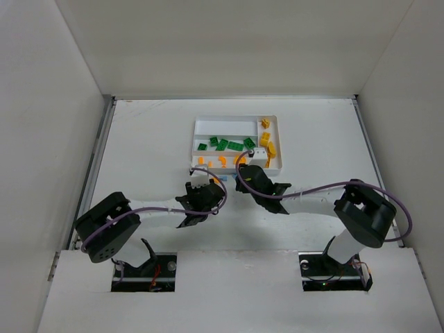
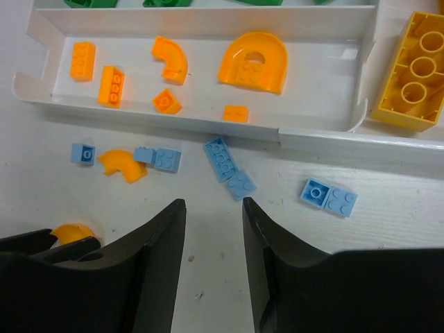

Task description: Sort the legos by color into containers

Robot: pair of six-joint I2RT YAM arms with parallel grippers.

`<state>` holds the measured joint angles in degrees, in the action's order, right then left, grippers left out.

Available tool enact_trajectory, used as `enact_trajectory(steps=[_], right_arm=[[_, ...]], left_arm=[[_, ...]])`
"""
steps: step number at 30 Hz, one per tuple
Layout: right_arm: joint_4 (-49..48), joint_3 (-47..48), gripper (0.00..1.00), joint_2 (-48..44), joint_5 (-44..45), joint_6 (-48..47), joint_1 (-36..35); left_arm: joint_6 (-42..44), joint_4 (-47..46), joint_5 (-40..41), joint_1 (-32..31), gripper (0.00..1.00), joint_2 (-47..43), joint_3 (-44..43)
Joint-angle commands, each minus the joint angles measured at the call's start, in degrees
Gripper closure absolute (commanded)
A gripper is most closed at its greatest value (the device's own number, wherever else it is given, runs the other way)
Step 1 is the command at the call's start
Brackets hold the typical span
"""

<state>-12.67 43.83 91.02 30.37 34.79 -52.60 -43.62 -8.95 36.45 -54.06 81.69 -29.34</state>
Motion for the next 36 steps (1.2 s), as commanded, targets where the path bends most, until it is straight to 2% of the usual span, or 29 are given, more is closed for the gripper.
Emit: enact_trajectory(steps=[1,9,14,23,28,36], right_arm=[[-3.15,-0.42,0.55,-1.99,0.13,0.81,-0.53],[-4.03,1.16,0.46,0.64,-0.40,0.90,-1.58],[-5.70,3.89,0.44,4.33,-2.68,0.64,-2.99],[-6.76,9.77,0.43,12.94,-7.86,0.64,-2.99],[-6.67,11.62,0.43,16.29,-9.01,0.46,-2.82],[-4.65,14.87,0.44,20.06,-9.10,-2.09,-2.37]], left_arm=[[-0.68,0.86,-0.24,-0.73,0.56,1.54,-0.72],[-0.42,2.18,0.03,-1.00,0.65,-1.88,0.95],[0.46,4.73,0.56,0.14,0.66,-10.48,2.27],[1.16,7.19,-2.43,6.90,0.66,-24.64,4.29],[1.60,6.49,-5.33,10.07,0.66,-26.93,3.42],[2.04,5.00,-6.83,11.22,0.66,-26.93,3.33]])
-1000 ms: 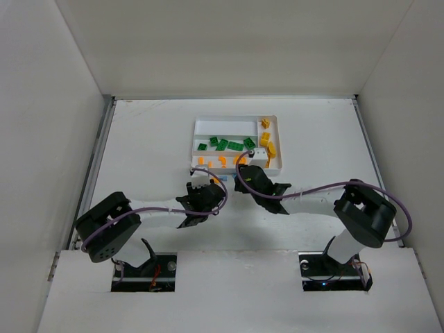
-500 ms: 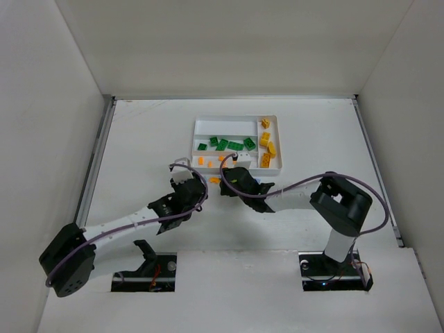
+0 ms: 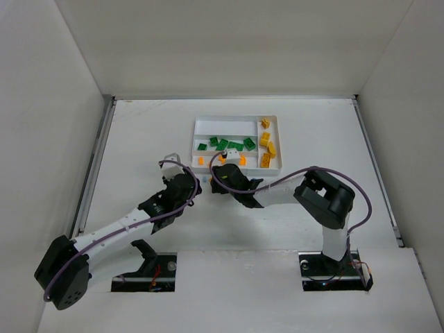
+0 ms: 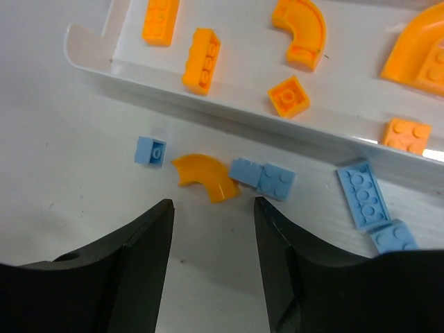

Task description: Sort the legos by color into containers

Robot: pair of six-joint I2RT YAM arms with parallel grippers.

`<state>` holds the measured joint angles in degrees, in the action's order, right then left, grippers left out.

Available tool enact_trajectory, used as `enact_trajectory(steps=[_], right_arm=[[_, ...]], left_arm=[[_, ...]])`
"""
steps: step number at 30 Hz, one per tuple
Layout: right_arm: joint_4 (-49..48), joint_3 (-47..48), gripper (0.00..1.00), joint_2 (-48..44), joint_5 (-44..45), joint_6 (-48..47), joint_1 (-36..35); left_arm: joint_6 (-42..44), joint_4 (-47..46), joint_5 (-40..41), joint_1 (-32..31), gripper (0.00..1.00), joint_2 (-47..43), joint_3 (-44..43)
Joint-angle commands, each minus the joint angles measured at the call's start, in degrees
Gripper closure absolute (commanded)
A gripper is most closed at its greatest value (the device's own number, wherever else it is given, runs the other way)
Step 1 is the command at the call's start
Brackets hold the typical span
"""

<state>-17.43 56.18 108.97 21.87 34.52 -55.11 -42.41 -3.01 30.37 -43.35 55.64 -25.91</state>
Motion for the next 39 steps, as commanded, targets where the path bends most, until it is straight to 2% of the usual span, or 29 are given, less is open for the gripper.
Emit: enact_trajectory(steps=[1,6,10,18,32,39], right_arm=[[0.64,3.05,0.44,2.65,-0.42,-2.00,0.14],[1.26,4.20,0.48,4.15,0.80,-3.14,0.05],[1.26,4.11,0.60,4.15,1.33,-3.85,-0.21],[1.08,1.65,0.72,2.83,3.62,-3.76,-1.09],[-1.47,-12.41,0.74,-16.32,4.32,-0.77,-2.15],[-1.47,-15.40,0.73,-20.81,4.32,-0.69,-0.57]], left_arm=[[0.84,-1.04,-1.10,0.77,0.66,-0.88,-0.10],[1.02,-1.65,-1.89,2.09,0.66,-1.23,0.33],[1.54,-1.74,-2.95,3.58,0.66,-1.14,0.25],[1.54,-4.46,-4.97,5.52,0.66,1.57,-0.89],[5.14,-12.99,-5.85,5.61,0.66,19.76,-12.66],[7.43,-15.01,-6.11,7.89,0.66,30.57,-19.52]])
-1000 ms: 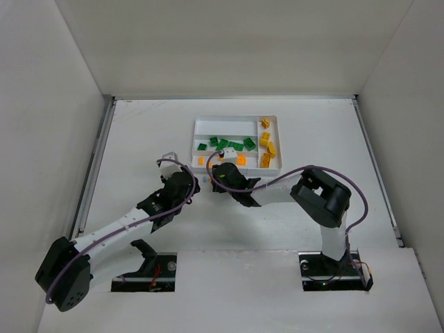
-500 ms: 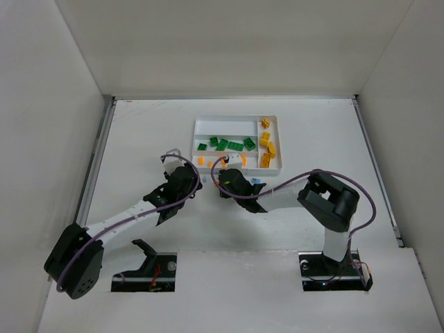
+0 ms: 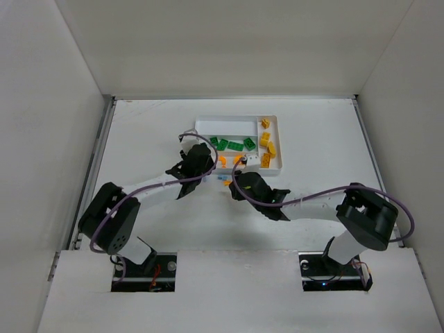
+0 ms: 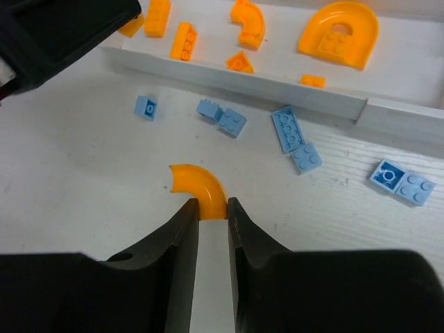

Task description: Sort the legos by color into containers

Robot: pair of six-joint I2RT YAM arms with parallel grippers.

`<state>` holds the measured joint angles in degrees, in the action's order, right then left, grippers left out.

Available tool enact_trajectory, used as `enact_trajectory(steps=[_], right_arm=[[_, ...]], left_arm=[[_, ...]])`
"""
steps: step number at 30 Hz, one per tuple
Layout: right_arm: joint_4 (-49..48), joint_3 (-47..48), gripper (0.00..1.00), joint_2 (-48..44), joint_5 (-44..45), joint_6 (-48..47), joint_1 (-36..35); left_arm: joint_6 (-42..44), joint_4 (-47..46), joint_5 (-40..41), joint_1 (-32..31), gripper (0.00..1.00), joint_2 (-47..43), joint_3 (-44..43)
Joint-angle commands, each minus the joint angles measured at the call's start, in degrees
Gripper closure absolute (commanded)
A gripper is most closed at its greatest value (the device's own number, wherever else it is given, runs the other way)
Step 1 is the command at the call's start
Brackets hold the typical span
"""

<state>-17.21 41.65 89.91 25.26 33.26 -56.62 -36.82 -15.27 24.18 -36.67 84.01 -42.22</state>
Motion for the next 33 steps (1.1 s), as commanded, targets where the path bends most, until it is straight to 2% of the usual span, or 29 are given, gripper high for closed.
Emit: enact_trajectory(steps=[1,3,7,15,23,25,30,33], right_arm=[[-1.68,-0.78,0.73,-1.93,0.85,0.50,1.29],[-1.68,-0.26,0.73,-1.93,0.76,0.06,2.08],[-1.68,1.50,0.73,-0.97,-0.12,-0.30,4.54],[-1.24,6.24,0.73,1.84,-3.01,-3.10,11.13],[-0.02,11.96,0.71,8.52,-5.22,-4.78,14.21],[-0.01,13.10,0.67,9.49,-5.22,-4.87,14.48],[-0.28,14.34,0.50,9.15,-4.43,-4.78,14.48],[-0.54,12.94,0.48,7.22,-3.55,-4.69,14.39]], left_arm=[[1.84,-2.84,0.07,1.29,0.66,3.52,-4.01],[1.92,-3.54,0.51,1.47,0.66,5.46,-5.06],[1.57,-3.45,0.07,1.91,0.56,7.14,-6.30],[1.84,-4.07,0.69,1.20,0.48,-0.32,0.02],[0.87,-3.11,1.56,-3.01,0.52,-12.19,12.41],[0.35,-2.14,2.00,-4.50,0.51,-13.69,14.09],[-0.71,-2.40,2.27,-6.88,0.49,-11.24,15.32],[-0.10,-3.80,2.01,-7.76,0.49,-7.99,14.36]])
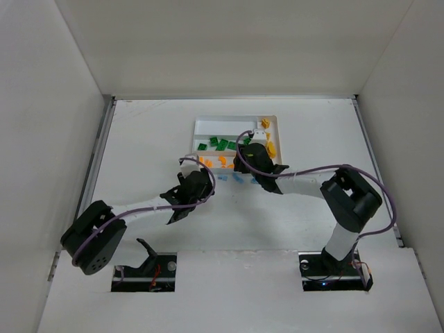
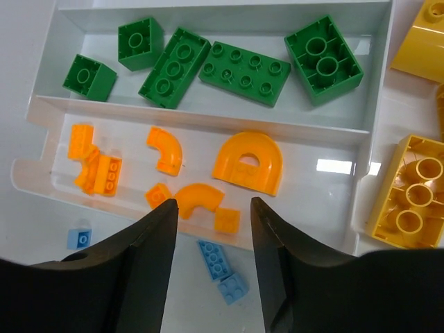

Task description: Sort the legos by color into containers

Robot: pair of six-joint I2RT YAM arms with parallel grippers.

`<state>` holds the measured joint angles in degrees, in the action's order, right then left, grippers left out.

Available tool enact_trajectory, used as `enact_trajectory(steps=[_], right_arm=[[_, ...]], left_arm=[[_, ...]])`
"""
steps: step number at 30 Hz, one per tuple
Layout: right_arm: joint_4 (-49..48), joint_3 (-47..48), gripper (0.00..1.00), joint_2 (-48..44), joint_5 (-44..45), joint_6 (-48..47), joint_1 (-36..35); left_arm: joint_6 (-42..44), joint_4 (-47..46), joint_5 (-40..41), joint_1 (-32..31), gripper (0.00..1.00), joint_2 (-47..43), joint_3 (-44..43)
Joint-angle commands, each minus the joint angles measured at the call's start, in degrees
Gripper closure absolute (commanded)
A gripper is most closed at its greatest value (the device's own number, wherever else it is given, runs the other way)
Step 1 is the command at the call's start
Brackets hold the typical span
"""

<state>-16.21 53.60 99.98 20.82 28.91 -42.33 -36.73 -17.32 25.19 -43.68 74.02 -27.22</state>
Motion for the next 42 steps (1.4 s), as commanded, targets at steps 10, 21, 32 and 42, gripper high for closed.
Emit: enact_trajectory(steps=[10,21,32,42], right_arm=[[-4.44,-16.14,0.56,-14.72,8.09,7.11,-5.26],[-4.62,-24.95,0.43,-17.90,12.05,14.86,-6.76],[-2.34,-19.59,0.40,-10.34,15.13,11.53,-6.76],[-1.37,-15.90,0.39,-6.74,16.88,8.63,-6.76]], left_arm=[[1.57,-2.54,3.99,0.48,0.55,8.41,-3.62],[3.07,-2.63,5.04,1.54,0.61,14.48,-7.58],[3.77,-2.63,6.89,1.89,0.70,16.95,-8.99],[4.91,-3.07,7.42,1.54,0.85,15.90,-8.82]])
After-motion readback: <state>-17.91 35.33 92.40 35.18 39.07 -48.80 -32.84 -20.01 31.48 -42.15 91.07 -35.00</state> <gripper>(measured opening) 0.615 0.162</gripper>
